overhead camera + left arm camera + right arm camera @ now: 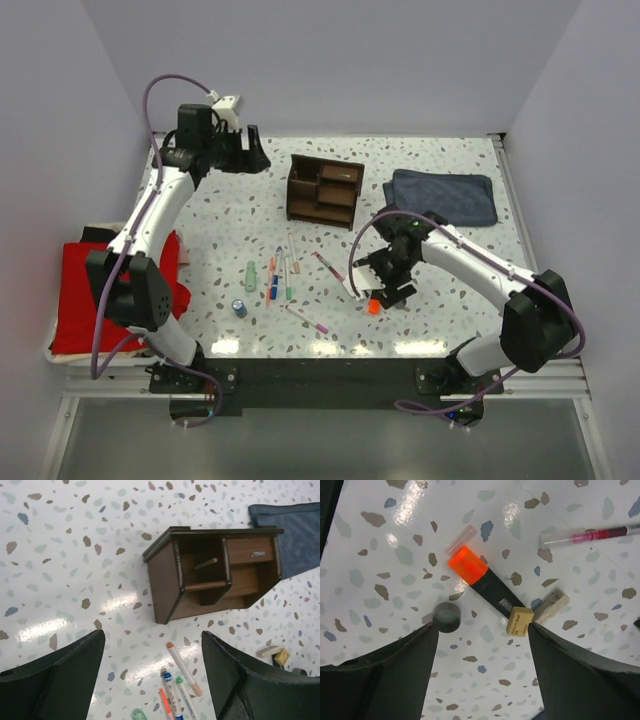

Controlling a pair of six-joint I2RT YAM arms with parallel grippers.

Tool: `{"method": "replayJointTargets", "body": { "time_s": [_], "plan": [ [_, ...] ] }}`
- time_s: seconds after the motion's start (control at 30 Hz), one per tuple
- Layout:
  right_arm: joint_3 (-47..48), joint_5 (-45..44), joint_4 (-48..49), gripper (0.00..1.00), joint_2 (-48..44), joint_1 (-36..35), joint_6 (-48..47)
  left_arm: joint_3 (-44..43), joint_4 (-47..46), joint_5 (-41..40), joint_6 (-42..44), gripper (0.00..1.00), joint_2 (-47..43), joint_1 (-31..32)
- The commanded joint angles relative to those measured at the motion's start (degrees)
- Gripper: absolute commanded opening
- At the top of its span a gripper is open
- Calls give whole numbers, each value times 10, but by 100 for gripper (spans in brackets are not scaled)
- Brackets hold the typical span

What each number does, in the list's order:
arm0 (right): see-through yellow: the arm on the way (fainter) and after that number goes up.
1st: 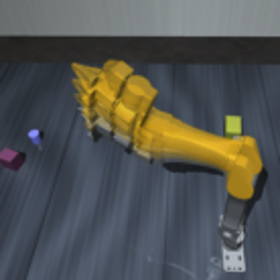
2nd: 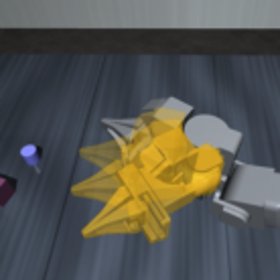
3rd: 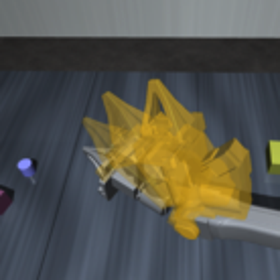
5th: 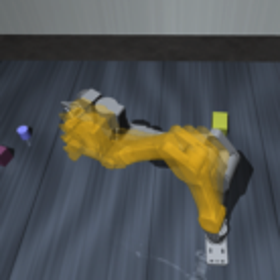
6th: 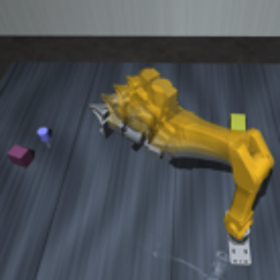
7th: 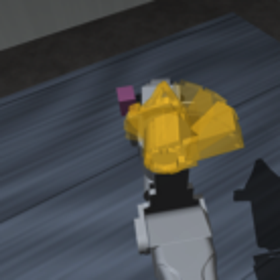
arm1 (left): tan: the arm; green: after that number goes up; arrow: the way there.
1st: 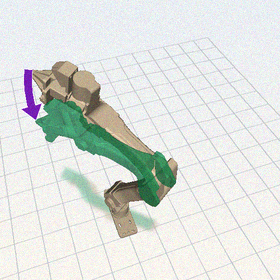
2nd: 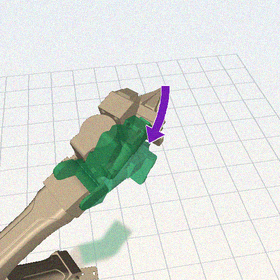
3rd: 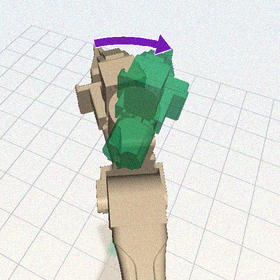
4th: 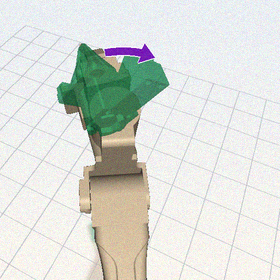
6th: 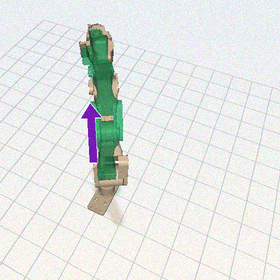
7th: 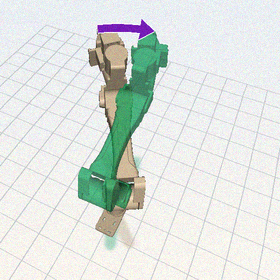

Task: Sort the stationery into containers
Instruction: Move the storage box to the center of the board, then pick up the pen from the center of the board.

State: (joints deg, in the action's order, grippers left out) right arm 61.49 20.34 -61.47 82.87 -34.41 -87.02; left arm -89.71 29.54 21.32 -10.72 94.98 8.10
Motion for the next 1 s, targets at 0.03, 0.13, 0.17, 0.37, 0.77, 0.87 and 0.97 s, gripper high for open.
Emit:
{"method": "replayJointTargets", "body": {
  "time_s": [0.03, 0.13, 0.17, 0.37, 0.77, 0.87, 0.97],
  "plan": [
    [-19, -21, 30, 75, -14, -9, -206, 45, -67, -17, 22, 83, -15, -33],
    [-19, -19, 33, 73, 10, -15, -242, 69, -81, -26, 19, 83, -36, -41],
    [-20, -21, 36, 69, 14, -17, -249, 77, -85, -28, 18, 83, -51, -45],
    [-10, -20, 32, 58, 56, -24, -295, 130, -97, -32, 20, 83, -96, -57],
    [5, -46, -2, 47, 129, -42, -327, 150, -89, -41, 25, 84, -122, -81],
    [-3, -50, 2, 47, 134, -42, -329, 151, -86, -41, 24, 84, -123, -81],
    [-14, -49, 23, 47, 137, -42, -319, 151, -85, -42, 23, 84, -124, -95]
  ]
}}
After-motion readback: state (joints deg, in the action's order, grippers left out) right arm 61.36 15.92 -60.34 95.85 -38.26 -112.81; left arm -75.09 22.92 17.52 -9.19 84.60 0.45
